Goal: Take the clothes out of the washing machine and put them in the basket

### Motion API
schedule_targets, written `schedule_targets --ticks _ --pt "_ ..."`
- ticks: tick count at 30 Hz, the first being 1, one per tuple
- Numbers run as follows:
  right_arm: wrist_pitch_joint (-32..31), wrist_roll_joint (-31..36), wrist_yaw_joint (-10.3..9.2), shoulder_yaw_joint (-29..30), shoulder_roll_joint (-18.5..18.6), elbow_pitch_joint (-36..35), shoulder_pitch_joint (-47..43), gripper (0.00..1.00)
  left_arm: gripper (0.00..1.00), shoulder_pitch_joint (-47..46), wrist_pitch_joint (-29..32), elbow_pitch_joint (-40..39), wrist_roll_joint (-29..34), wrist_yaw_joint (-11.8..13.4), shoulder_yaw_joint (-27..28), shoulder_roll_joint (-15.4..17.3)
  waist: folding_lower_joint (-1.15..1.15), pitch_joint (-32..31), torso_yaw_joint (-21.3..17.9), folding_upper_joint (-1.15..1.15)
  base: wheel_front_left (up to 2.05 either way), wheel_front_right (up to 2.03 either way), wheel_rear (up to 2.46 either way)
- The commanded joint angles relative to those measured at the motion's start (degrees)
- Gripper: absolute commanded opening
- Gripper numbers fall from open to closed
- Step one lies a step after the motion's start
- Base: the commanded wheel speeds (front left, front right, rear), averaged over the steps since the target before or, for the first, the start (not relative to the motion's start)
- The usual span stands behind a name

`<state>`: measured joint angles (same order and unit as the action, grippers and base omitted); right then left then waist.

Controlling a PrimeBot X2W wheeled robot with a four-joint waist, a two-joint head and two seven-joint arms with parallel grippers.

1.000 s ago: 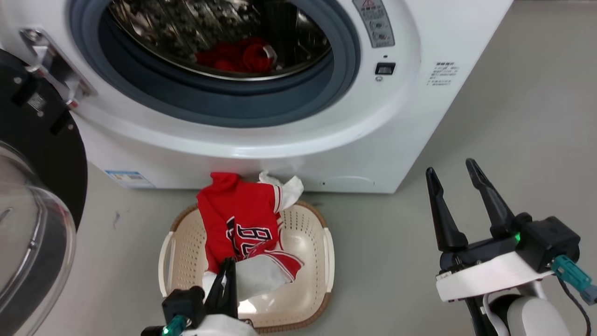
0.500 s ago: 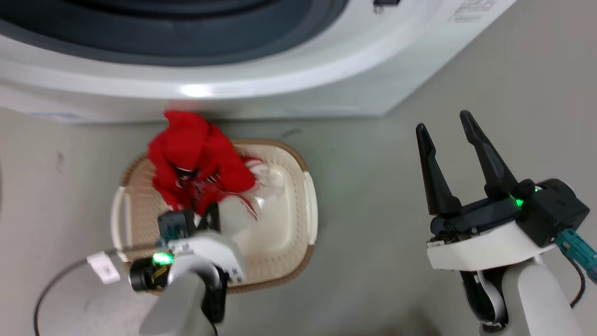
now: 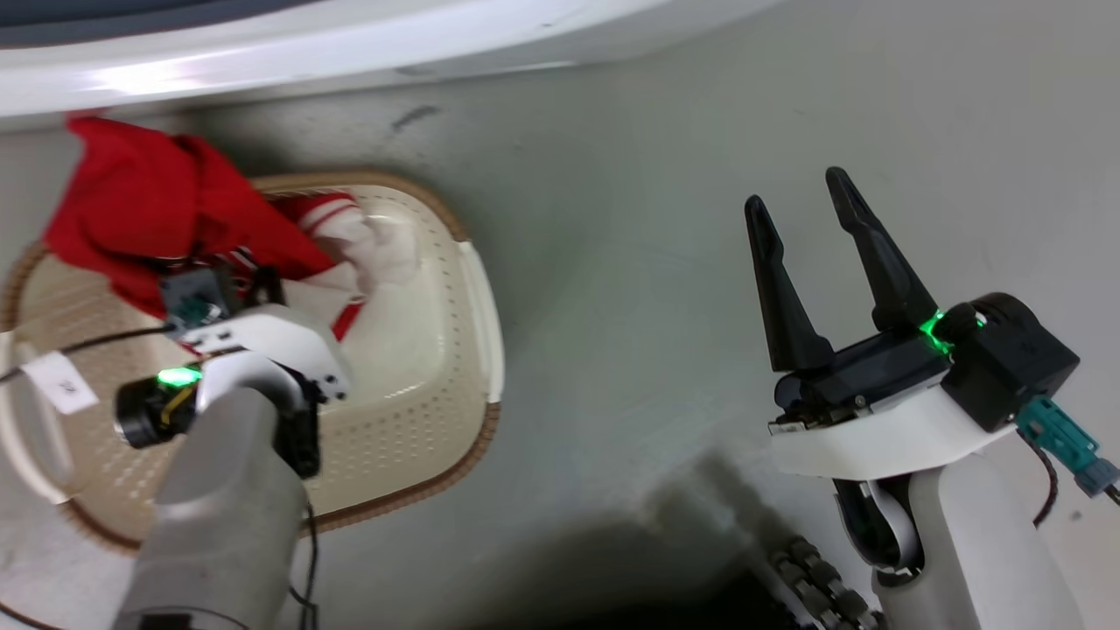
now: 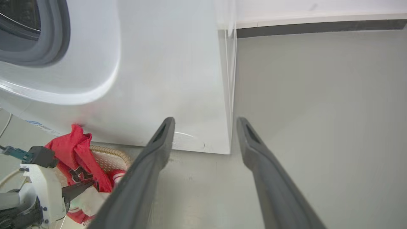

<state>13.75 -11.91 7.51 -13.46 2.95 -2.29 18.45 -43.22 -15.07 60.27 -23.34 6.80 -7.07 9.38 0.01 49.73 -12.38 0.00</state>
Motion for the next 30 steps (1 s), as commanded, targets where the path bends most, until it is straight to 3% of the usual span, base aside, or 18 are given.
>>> schedule_targets --ticks 1,2,6,14,23,30 --pt "0.53 -0.53 -0.03 -0.36 -0.12 0.57 1.36 1.00 0.75 -1.28 -0.12 0.86 0.36 0.26 0.60 1.05 -0.01 2.31 -2.61 0.00 0.00 0.00 0.00" --pt "0.67 -0.88 -0.04 -0.46 -0.13 0.97 1.49 1.00 1.00 -1.61 -0.13 1.36 0.62 0.39 0.74 1.44 -0.01 2.34 -2.81 0.00 0.00 0.00 0.00" --pt "1.20 -1.28 -0.03 -0.47 -0.13 2.38 2.07 1.00 1.00 -2.40 -0.14 2.33 1.37 -0.09 0.81 2.18 -0.01 1.48 -2.88 0.00 0.00 0.00 0.00" --pt "1.41 0.18 -0.04 0.90 -0.10 3.86 1.47 1.00 1.00 2.34 -0.14 -0.59 2.29 -1.78 1.97 -0.54 -0.01 -6.39 0.79 0.00 0.00 0.00 0.00" --pt "1.31 2.61 -0.04 3.87 -0.06 3.91 -2.50 1.00 1.00 10.95 -0.15 -10.09 6.53 -3.47 2.27 -3.83 -0.01 -17.49 5.85 0.00 0.00 0.00 0.00" --pt "-0.04 3.43 -0.04 6.64 -0.06 2.58 -5.14 1.00 1.00 14.55 -0.15 -19.47 9.82 -4.13 2.52 -5.15 -0.01 -22.47 8.43 0.00 0.00 0.00 0.00"
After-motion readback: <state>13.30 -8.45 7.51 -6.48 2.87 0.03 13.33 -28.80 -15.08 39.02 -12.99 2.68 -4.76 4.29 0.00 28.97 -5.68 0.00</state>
